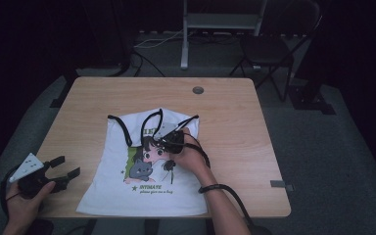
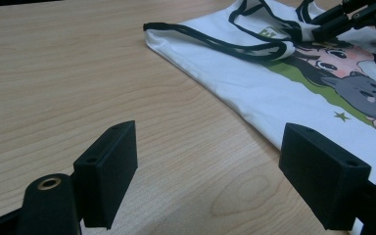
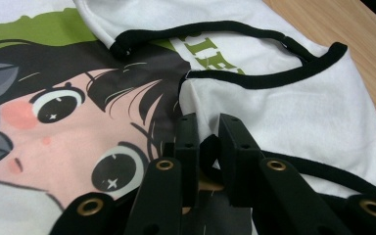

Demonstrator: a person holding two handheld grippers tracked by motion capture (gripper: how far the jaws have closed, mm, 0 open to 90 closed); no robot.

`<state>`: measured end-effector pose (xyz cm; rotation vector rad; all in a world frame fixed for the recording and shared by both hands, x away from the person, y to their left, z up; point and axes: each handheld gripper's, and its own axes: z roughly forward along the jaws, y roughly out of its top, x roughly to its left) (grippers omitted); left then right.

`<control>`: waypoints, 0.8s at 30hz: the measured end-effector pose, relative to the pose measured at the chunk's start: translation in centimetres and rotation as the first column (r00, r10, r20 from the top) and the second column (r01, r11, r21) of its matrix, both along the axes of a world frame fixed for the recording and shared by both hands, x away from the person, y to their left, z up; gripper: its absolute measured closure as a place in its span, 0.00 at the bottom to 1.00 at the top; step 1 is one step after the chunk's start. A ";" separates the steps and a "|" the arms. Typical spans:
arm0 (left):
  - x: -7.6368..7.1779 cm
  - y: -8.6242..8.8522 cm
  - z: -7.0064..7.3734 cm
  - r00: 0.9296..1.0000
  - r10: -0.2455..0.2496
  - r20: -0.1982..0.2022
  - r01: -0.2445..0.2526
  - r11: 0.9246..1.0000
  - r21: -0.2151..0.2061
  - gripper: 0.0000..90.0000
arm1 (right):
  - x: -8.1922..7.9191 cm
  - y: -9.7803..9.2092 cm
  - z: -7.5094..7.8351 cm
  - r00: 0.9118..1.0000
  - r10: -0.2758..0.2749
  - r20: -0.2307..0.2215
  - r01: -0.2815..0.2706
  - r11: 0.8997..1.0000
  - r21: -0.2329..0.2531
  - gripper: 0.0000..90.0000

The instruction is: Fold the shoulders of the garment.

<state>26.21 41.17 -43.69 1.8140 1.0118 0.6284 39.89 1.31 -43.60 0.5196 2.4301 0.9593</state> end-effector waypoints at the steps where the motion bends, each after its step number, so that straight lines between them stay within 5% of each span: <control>1: 0.0 0.0 0.0 1.000 0.000 0.000 0.000 1.000 0.000 0.24 | -0.1 -0.1 0.0 1.000 -0.002 -0.003 0.002 1.000 0.003 0.90; 14: 0.0 -0.1 0.0 1.000 0.000 -0.002 0.000 1.000 0.004 0.24 | -1.5 -0.8 0.2 0.998 0.056 -0.026 -0.056 0.998 -0.013 0.90; 19: 0.0 0.0 0.0 1.000 0.001 0.000 -0.001 1.000 0.001 0.24 | -1.5 -1.0 0.2 0.997 0.070 -0.041 -0.070 0.998 -0.006 0.81; 24: 0.0 -0.1 0.0 1.000 -0.001 -0.003 0.001 1.000 0.003 0.24 | -1.0 -1.7 1.4 0.999 0.033 -0.043 -0.028 0.993 0.118 0.60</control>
